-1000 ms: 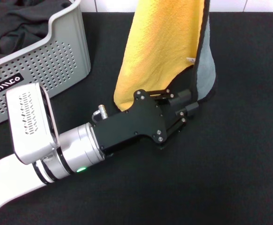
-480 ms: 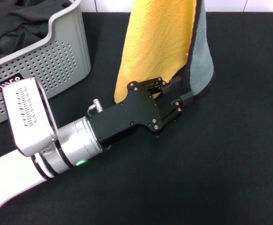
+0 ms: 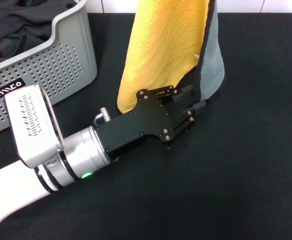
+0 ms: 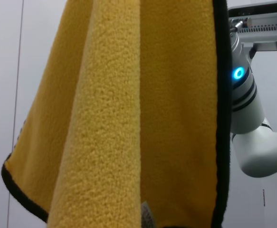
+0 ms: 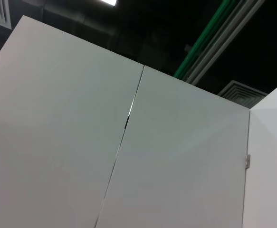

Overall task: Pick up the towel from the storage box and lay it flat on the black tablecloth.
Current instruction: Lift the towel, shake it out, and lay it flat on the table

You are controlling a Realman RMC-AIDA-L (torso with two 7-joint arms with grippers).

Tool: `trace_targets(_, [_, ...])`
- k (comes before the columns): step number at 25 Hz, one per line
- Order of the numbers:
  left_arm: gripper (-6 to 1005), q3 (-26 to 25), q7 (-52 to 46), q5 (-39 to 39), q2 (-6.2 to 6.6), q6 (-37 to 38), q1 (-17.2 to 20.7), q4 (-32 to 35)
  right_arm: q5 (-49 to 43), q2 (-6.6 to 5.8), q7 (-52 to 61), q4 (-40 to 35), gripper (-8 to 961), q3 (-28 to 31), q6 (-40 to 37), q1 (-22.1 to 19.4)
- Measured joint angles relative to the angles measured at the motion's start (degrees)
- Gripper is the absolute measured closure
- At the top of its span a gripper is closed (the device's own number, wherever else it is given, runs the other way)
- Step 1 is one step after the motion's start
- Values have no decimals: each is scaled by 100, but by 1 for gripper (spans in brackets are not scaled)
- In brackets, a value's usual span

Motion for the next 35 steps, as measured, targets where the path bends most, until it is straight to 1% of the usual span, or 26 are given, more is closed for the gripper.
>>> trace_targets(4, [676, 0, 0, -3, 0, 0, 6, 0, 4, 0, 0, -10, 937, -3, 14, -32])
trace_targets(15, [847, -2, -23, -38, 0, 84, 9, 0, 7, 0, 5, 0, 937, -12, 28, -54])
trace_targets(17, [904, -7, -37, -38, 0, 133, 9, 0, 7, 0, 22, 0, 937, -12, 28, -70])
trace_targets(20, [989, -36, -40, -39, 11, 426, 57, -1, -71, -12, 135, -18, 937, -13, -50, -116])
trace_targets(23, [987, -141, -37, -39, 75, 1025, 212, -47, -413, -58, 461, -196, 937, 15, -322, -267])
trace_targets(25, [986, -335, -65, -30, 167, 1517, 369, -117, -770, -87, 742, -505, 937, 69, -506, -497])
trace_targets(26, [985, -426, -117, -9, 232, 1738, 442, -142, -1233, -94, 1130, -1036, 938, 142, -725, -831])
trace_targets(27, [985, -488, -165, 2, 297, 1896, 499, -159, -1233, -94, 1130, -1036, 938, 142, -725, -831])
trace_targets(30, [983, -520, -552, 52, 616, 2510, 578, -176, -2042, -77, 2015, -2248, 938, 245, -1061, -1508])
trace_targets(35, [980, -517, -913, 248, 1027, 3254, 601, -195, -2932, -90, 3204, -4017, 938, 270, -1136, -2480])
